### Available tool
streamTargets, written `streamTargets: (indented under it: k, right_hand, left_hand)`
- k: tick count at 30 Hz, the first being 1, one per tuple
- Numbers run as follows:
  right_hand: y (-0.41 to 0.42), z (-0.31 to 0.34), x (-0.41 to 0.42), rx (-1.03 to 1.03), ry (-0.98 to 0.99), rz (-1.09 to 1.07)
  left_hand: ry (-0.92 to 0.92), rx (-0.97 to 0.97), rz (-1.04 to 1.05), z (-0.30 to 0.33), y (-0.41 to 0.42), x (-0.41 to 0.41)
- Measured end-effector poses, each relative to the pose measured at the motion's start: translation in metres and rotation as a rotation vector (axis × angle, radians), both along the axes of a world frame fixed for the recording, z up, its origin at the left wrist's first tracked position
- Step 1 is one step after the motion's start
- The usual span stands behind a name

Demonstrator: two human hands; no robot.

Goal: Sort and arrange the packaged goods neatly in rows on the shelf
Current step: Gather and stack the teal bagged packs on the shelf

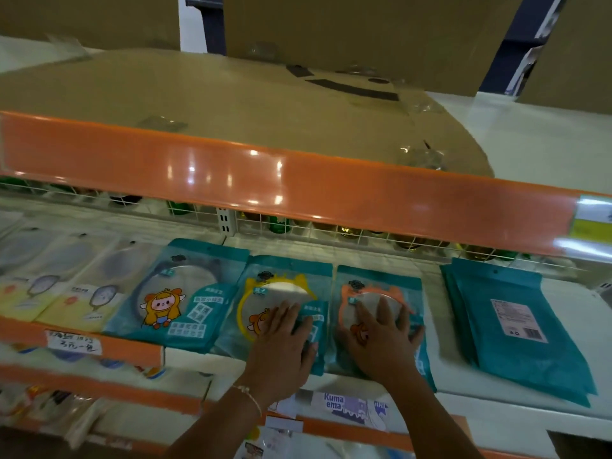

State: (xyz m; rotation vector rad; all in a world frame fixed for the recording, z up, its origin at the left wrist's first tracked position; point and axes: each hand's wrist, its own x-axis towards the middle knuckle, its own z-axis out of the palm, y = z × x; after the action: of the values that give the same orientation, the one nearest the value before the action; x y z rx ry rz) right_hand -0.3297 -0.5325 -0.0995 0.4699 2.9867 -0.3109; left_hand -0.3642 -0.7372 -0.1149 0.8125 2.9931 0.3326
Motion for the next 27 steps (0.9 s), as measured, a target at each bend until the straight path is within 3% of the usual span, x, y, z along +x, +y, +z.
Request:
streamTargets:
  k: [27]
  right_hand:
    - [-0.022, -0.008, 0.007, 0.119, 0.013, -0.036]
  left_hand:
    - [0.009, -0.01, -0.052, -0.001, 0.001, -0.007]
